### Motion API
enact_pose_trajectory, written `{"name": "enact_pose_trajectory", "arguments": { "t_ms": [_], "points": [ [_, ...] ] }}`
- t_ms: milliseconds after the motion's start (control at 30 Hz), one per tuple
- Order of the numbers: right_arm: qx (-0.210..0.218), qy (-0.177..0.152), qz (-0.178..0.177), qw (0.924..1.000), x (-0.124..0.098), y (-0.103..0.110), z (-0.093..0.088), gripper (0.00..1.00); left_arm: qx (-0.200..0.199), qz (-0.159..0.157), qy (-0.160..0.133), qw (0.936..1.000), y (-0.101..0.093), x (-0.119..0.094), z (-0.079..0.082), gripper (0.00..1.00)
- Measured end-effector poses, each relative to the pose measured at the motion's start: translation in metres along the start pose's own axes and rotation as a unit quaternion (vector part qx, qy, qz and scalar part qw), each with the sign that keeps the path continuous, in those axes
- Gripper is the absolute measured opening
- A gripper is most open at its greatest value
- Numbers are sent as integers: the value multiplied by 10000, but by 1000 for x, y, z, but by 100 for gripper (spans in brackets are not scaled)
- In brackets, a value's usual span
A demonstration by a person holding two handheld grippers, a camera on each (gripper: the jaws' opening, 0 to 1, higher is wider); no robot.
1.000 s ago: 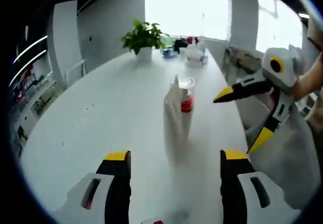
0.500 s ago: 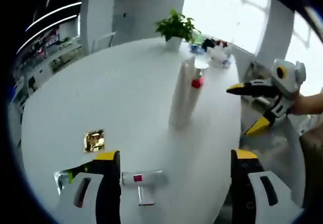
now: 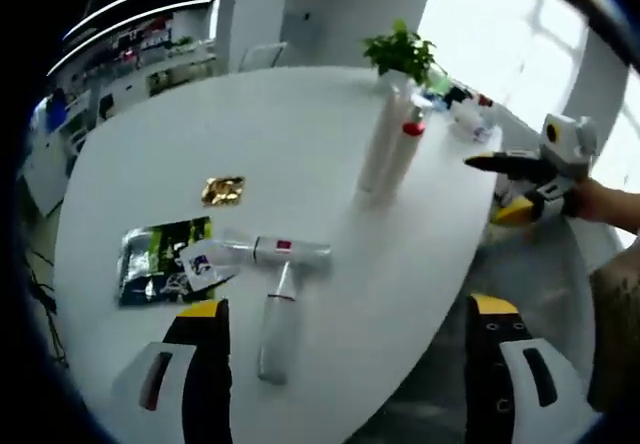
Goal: Arrange the skincare products in the storage area until every visible bottle or jar stands upright without overlapping.
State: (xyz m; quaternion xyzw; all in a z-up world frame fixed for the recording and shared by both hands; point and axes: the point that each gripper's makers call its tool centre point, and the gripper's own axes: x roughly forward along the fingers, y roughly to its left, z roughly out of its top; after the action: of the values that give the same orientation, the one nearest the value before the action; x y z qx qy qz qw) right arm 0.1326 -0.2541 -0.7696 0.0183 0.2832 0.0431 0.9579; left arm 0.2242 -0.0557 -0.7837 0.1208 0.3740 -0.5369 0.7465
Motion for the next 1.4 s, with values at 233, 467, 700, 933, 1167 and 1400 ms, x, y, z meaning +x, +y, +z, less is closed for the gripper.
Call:
{"name": "enact_pose_trajectory", "arguments": {
  "t_ms": [233, 467, 700, 933, 1167, 1400],
  "points": [
    [-36, 140, -49, 9999, 1, 3, -8, 96, -490, 208, -80, 9986, 3, -23, -26, 97],
    [-172, 222, 7, 9996, 3, 7, -13, 93, -648, 405, 7, 9971, 1, -34, -54, 97],
    [224, 195, -95, 9995, 3, 0, -14, 91, -683, 589, -120, 9959, 9, -44, -56, 97],
    [-172, 311, -60, 9993, 4, 8, -17, 90, -712, 586, 15, 9957, 11, -40, -62, 97],
    [-117, 362, 26, 9993, 5, 10, -19, 84, -633, 679, 88, 9956, 9, -34, -62, 95],
    [-244, 507, 93, 9984, 7, 14, -24, 79, -548, 472, -30, 9974, -12, -20, -52, 96]
  ]
}}
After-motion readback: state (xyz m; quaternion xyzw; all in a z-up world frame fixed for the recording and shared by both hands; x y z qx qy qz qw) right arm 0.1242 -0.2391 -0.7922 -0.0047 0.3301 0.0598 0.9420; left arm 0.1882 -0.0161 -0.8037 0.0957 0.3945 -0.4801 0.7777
